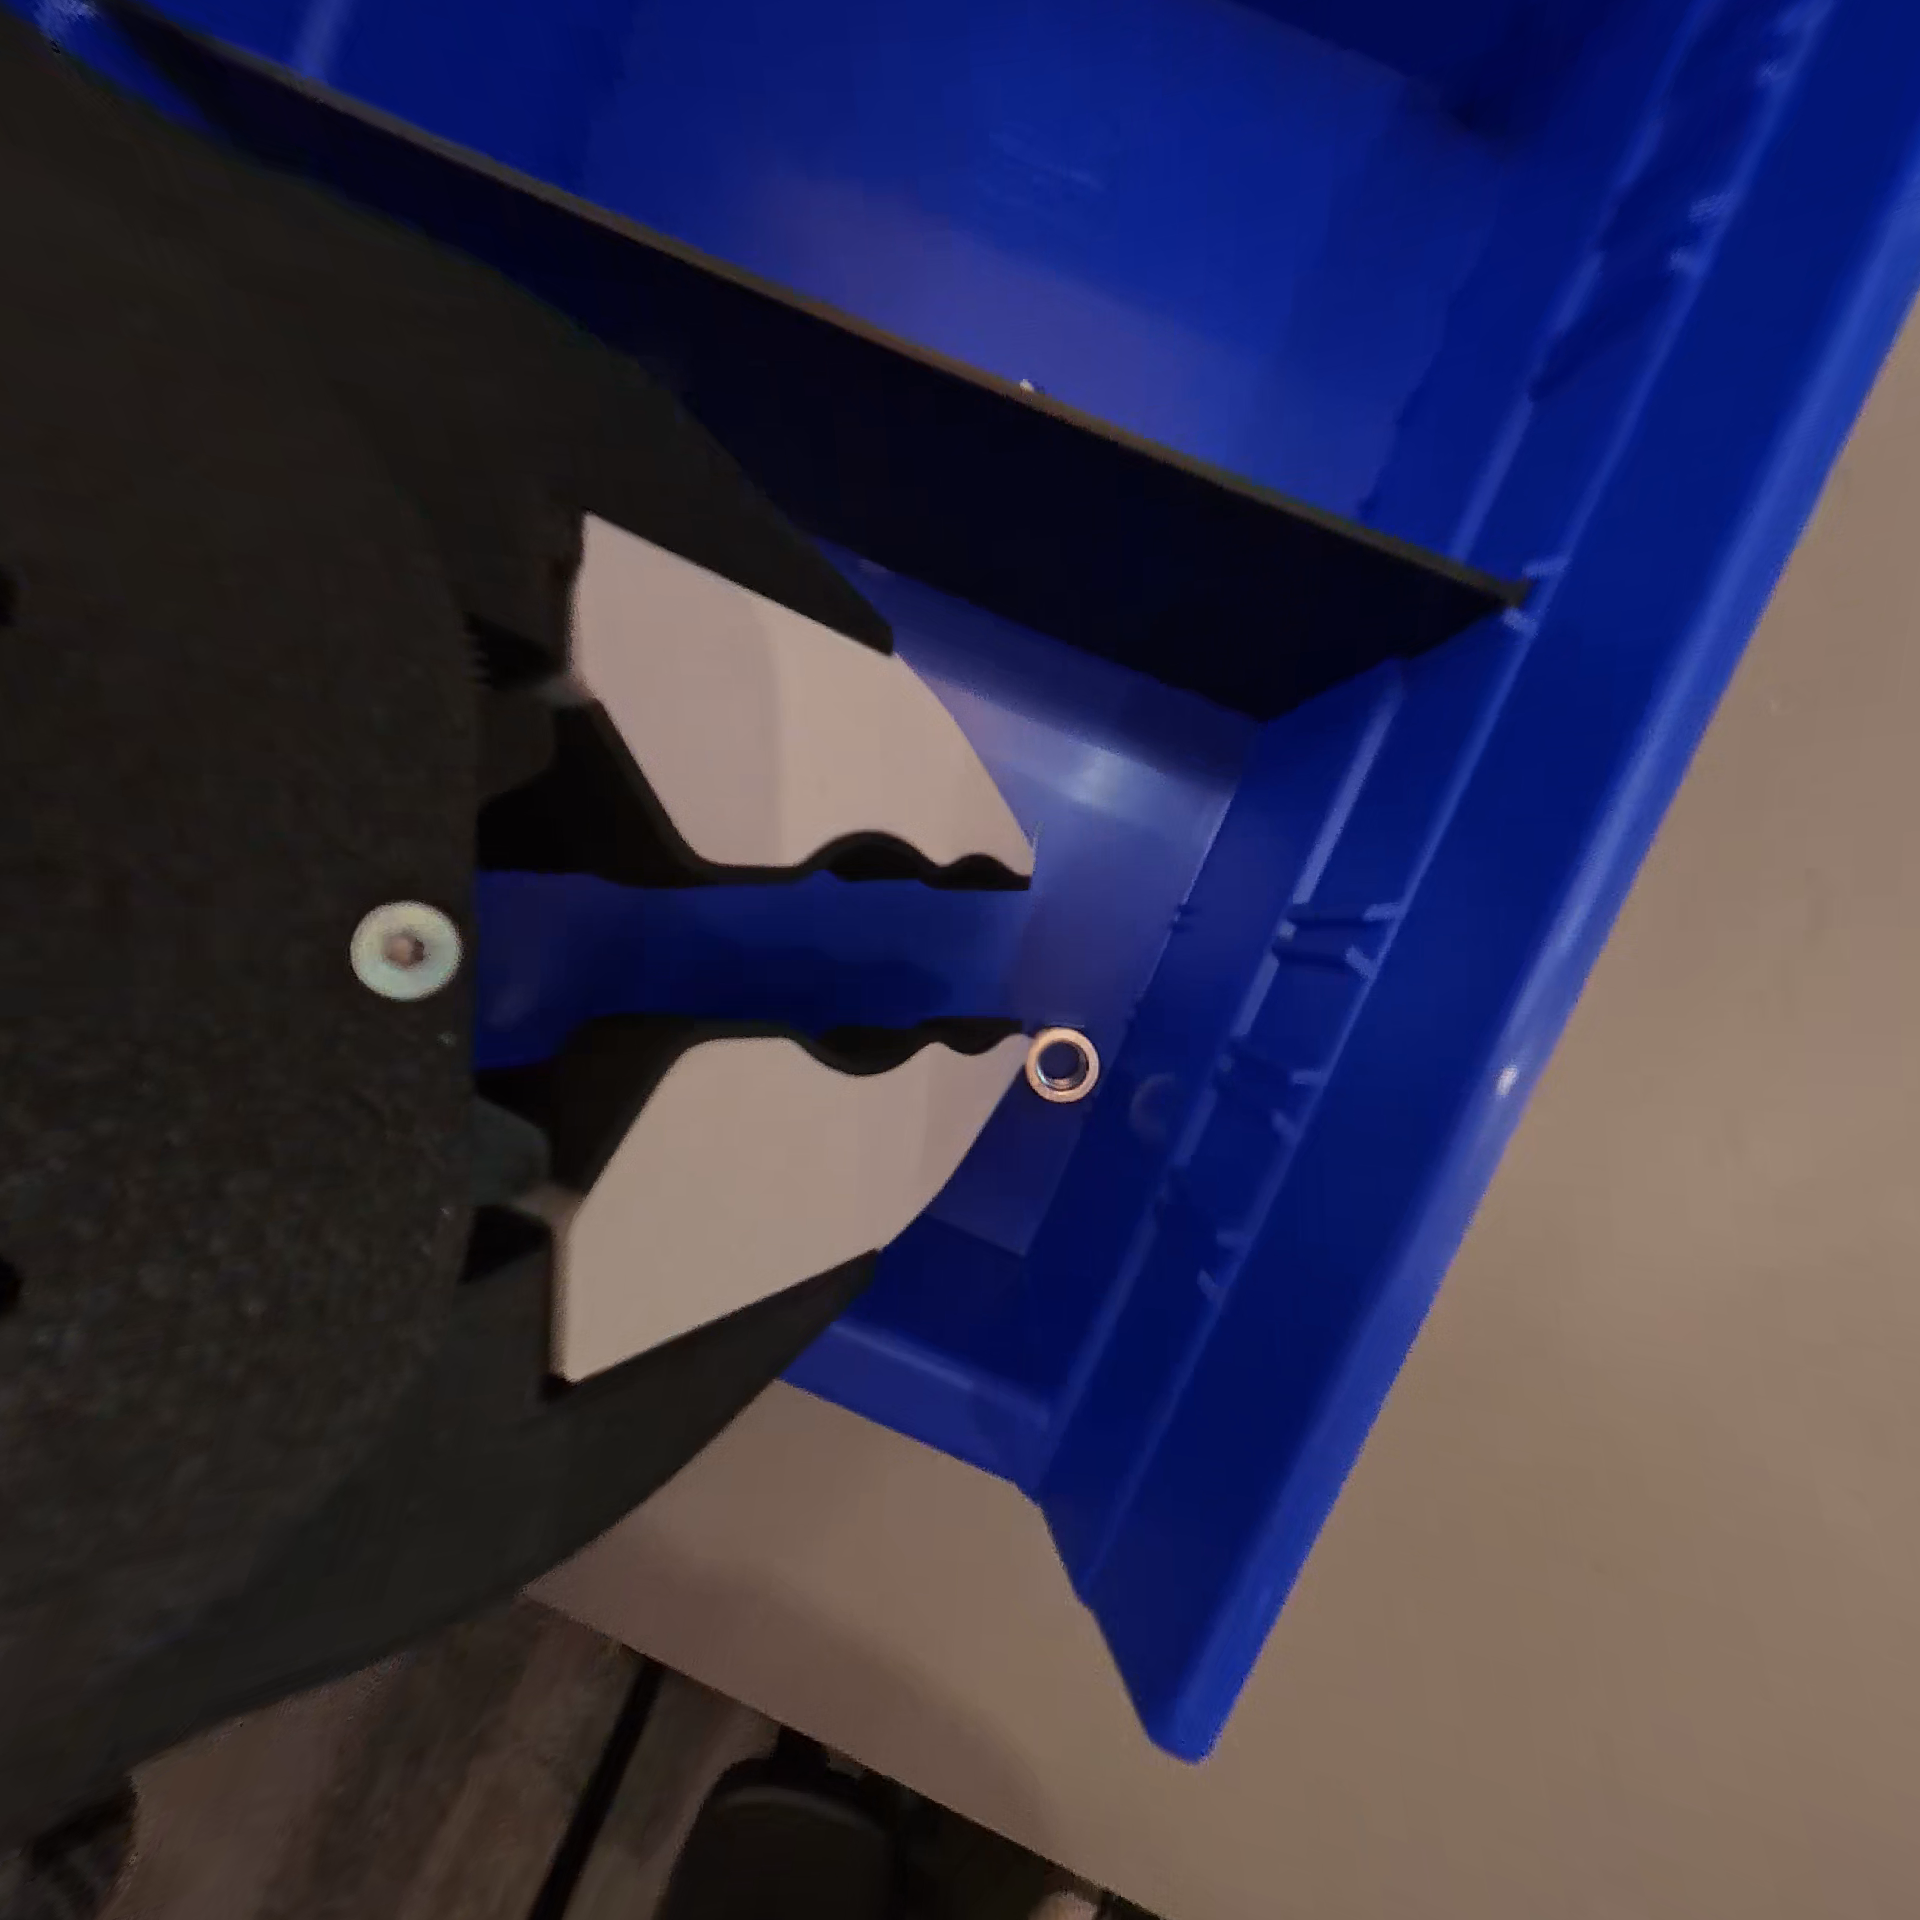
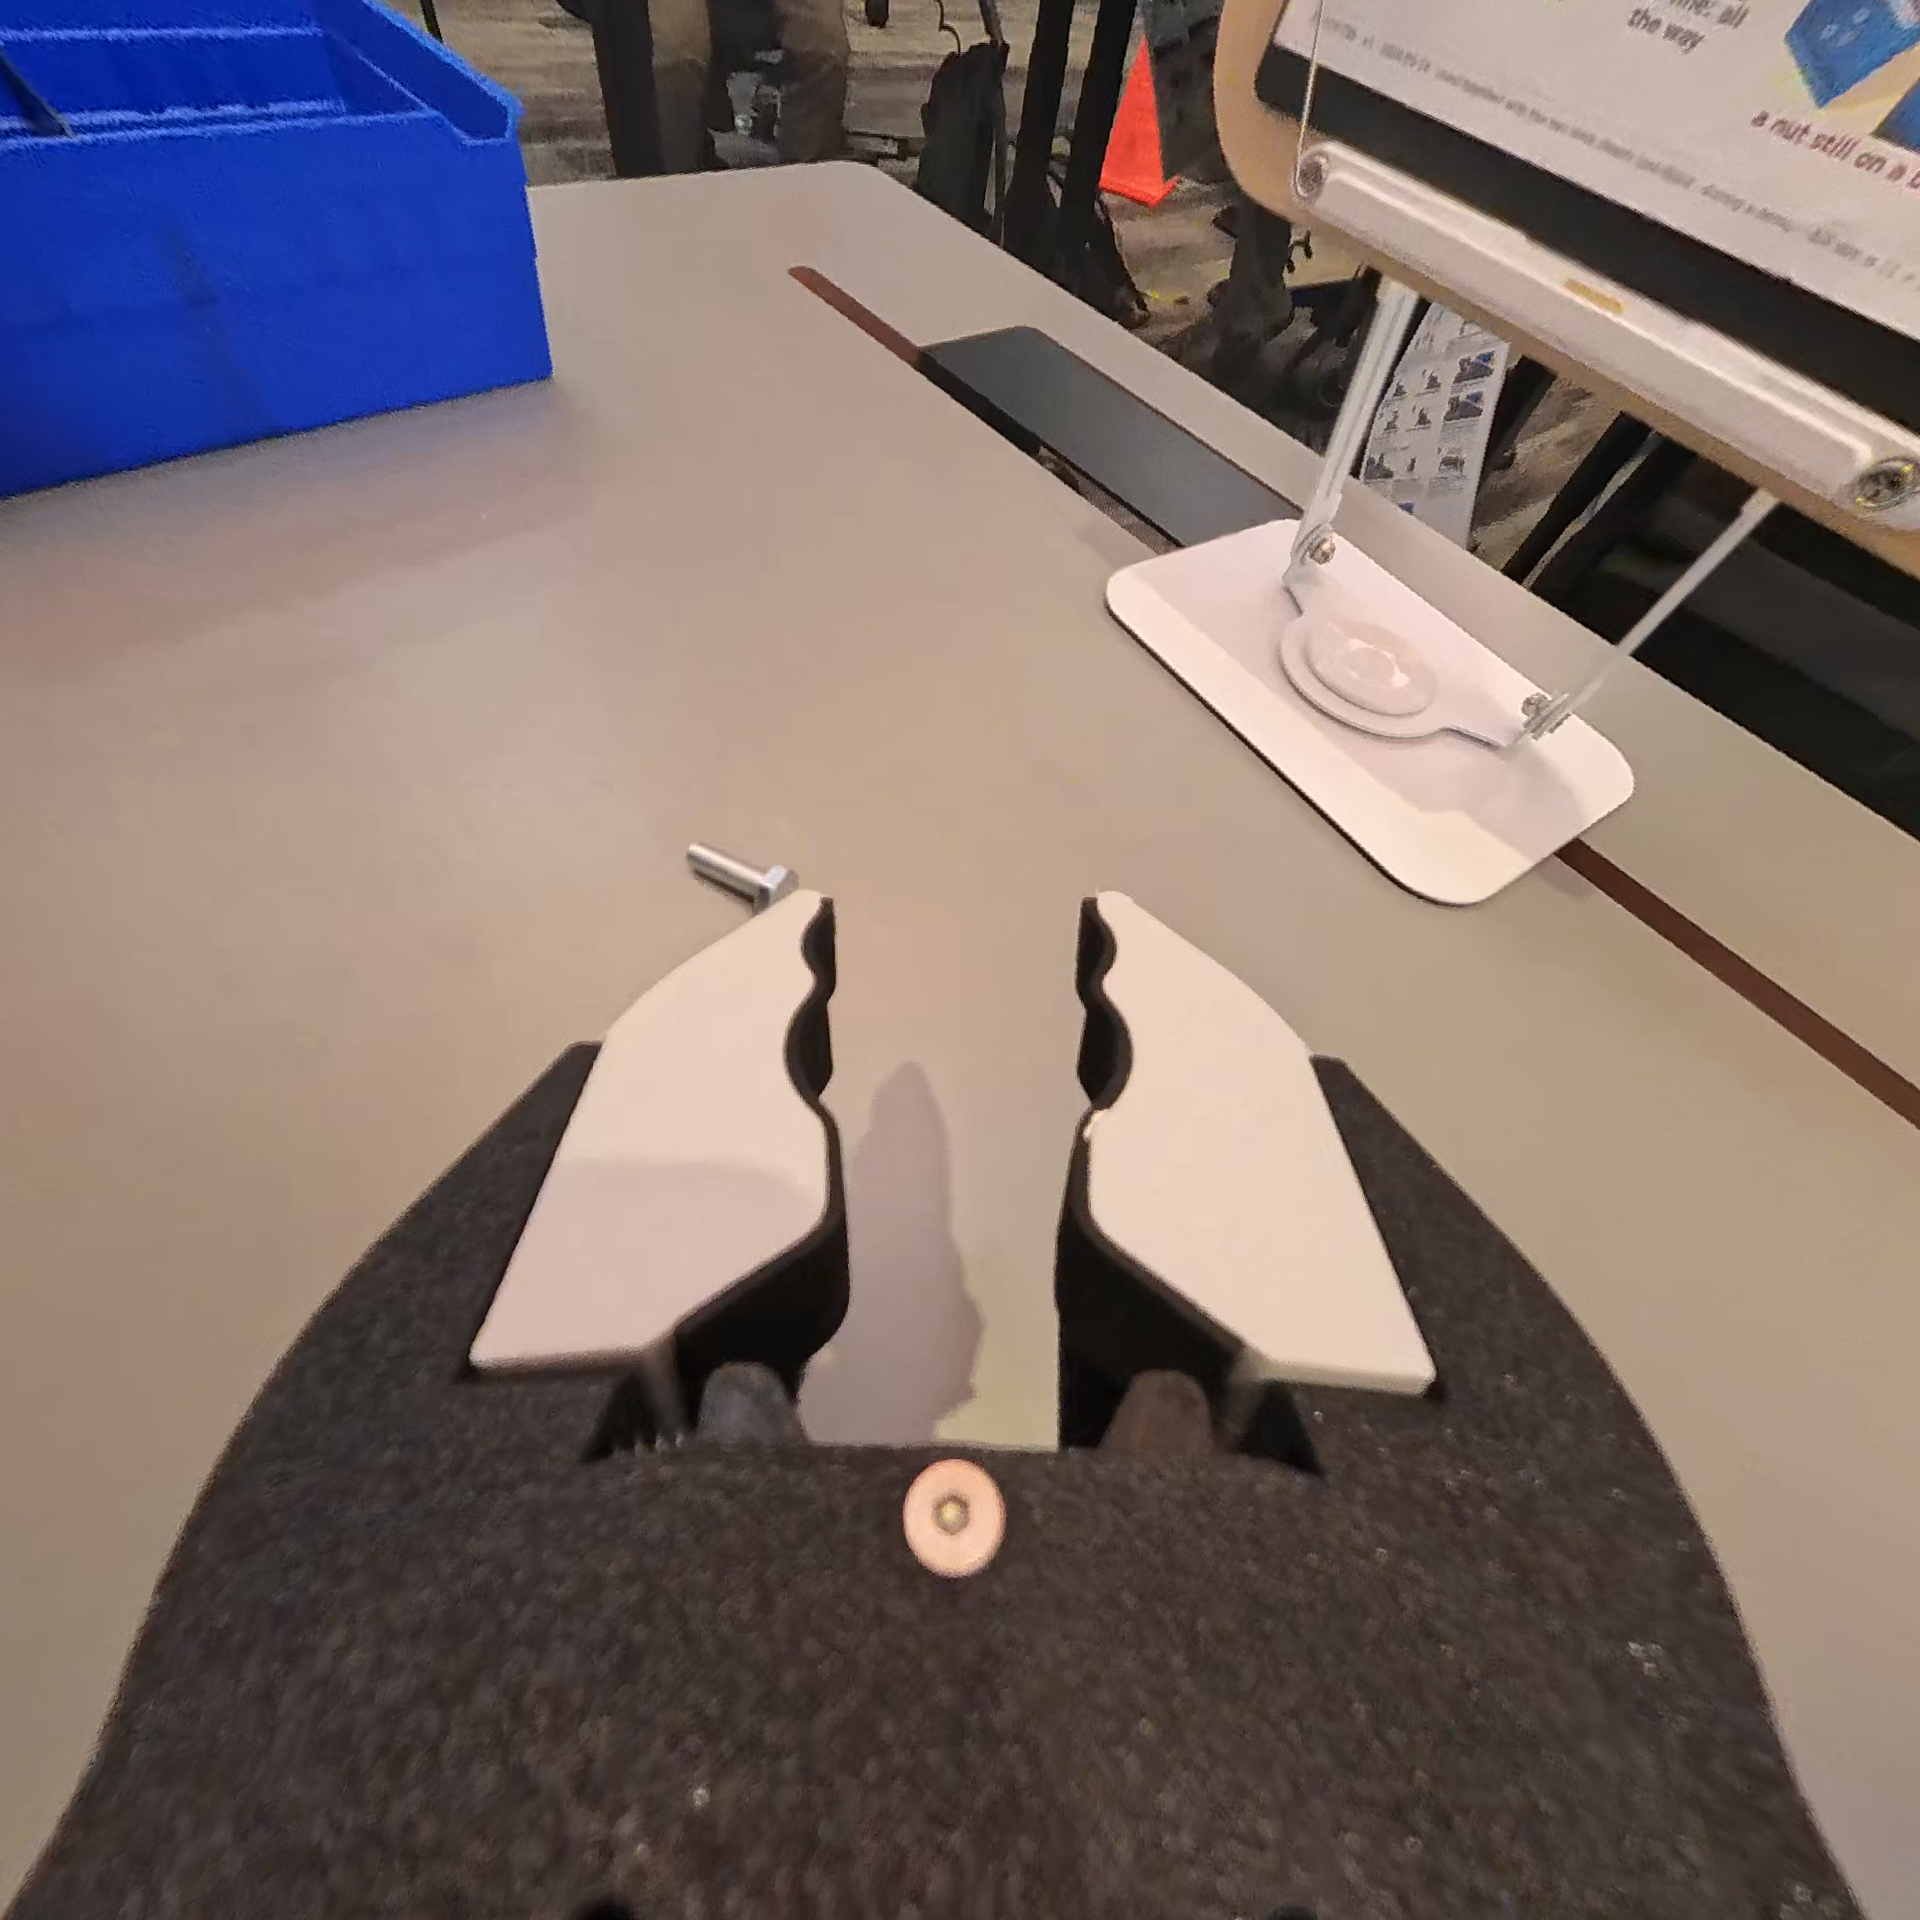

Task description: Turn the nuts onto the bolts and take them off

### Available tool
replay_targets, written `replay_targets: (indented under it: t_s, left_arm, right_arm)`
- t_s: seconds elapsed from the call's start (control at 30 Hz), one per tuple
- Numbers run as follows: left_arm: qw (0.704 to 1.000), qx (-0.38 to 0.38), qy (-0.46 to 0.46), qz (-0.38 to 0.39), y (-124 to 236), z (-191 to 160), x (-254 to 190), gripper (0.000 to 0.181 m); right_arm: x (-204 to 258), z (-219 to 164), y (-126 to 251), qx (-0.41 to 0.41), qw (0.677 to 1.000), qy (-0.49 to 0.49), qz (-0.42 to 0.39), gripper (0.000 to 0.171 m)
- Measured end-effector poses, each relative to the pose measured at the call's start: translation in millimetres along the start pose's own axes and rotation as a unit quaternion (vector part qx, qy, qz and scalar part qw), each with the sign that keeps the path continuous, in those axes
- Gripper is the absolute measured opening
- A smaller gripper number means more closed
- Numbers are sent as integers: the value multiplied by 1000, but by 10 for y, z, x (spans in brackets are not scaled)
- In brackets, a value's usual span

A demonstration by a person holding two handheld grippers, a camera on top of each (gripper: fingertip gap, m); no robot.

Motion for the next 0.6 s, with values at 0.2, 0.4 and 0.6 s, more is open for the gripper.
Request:
replay_targets:
  t_s: [0.2, 0.4, 0.6]
  left_arm:
    - [994, 19, -85, -68, -128, 37, -58, 22]
    - [985, 65, -125, -97, -287, 35, -88, 24]
    - [986, 58, -127, -94, -357, 79, -118, 19]
  right_arm:
    - [60, 138, 6, 7, 1000, 17, -7, 44]
    - [94, 172, 27, 4, 1000, 18, -8, 45]
    - [86, 146, 99, -9, 1000, 13, -11, 45]
Point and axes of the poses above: each gripper's, where its closed fingertips meet, y back along the fingers, z out of its top, x = y × z across the jaws, the point moved 9 cm from there along y, back along the fingers, and after that the axes turned 4 degrees about z, right-handed, at the moved point
